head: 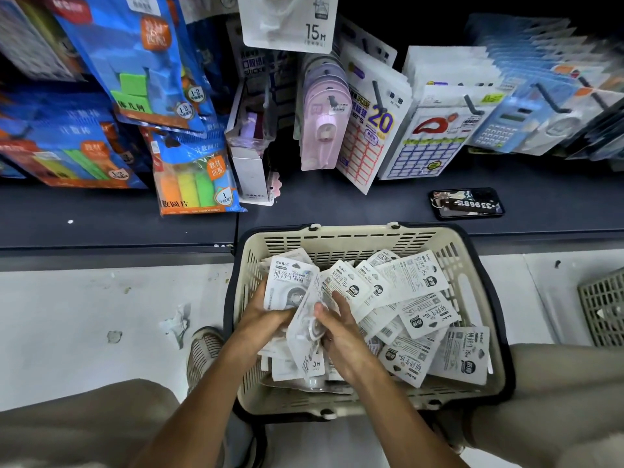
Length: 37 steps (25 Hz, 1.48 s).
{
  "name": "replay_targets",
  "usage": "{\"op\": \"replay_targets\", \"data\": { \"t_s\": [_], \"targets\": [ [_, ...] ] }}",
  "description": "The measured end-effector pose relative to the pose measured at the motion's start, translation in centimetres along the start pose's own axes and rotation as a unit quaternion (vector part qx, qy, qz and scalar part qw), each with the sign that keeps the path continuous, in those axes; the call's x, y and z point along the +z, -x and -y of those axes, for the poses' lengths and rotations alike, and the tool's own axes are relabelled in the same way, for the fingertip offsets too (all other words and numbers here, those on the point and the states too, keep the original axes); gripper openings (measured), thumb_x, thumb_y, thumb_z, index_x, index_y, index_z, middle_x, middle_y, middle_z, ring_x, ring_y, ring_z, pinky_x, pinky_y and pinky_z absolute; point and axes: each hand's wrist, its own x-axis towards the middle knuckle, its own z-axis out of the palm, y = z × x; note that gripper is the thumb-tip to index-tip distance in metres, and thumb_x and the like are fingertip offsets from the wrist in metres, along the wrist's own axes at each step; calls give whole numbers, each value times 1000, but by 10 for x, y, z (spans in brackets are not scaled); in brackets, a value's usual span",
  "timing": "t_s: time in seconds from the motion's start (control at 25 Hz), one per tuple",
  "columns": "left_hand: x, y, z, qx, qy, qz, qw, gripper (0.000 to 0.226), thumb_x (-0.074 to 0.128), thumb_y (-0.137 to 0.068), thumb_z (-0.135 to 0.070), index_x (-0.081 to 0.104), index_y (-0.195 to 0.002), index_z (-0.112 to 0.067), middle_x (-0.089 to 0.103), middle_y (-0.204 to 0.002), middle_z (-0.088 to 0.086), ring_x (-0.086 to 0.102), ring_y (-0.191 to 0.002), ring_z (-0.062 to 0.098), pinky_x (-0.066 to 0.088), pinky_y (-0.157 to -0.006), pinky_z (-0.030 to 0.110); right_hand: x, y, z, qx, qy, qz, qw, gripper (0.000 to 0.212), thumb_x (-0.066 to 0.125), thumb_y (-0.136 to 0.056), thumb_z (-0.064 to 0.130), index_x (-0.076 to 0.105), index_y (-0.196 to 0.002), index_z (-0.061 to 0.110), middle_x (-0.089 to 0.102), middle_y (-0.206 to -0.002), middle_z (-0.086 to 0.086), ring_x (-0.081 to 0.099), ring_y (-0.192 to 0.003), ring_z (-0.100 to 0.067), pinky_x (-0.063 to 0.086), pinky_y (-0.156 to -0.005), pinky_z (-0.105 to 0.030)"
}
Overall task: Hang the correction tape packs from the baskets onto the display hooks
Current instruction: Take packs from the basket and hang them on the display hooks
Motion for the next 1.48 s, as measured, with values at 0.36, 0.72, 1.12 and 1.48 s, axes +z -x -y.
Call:
{"op": "replay_targets", "data": {
  "t_s": [0.36,0.72,1.12,1.48],
  "targets": [
    [-2,5,-7,-60,106,74,990,57,69,-84,-62,60,-134,-39,74,-126,2,71,-115,28,54,-99,53,3,11,19,-89,88,57,991,96,97,-60,27,45,-140,36,71,-127,-1,68,-117,-22,59,-86,-33],
    [13,-3,-26,108,-86,94,986,121,102,-52,-15,31,-146,-41,69,-125,-15,65,-111,-7,55,-81,11,-11,23,60,-96,152,84,980,104,97,-56,32,42,-144,21,69,-128,-12,66,-118,-33,55,-94,-42],
    [10,-11,3,-15,-153,2,988,84,95,-56,-7,46,-115,-41,69,-105,-15,66,-99,7,49,-64,22,-13,-5,9,-32,173,-117,977,34,53,-101,44,61,-123,19,69,-125,-10,68,-103,-25,53,-89,-40],
    [19,-7,-23,77,-261,-148,951,103,95,-55,-37,23,-127,-48,49,-104,-23,55,-89,12,50,-79,30,15,-12,30,-107,258,-288,916,19,63,-89,12,64,-71,8,66,-81,5,64,-75,-15,52,-71,-28]
  ]
}}
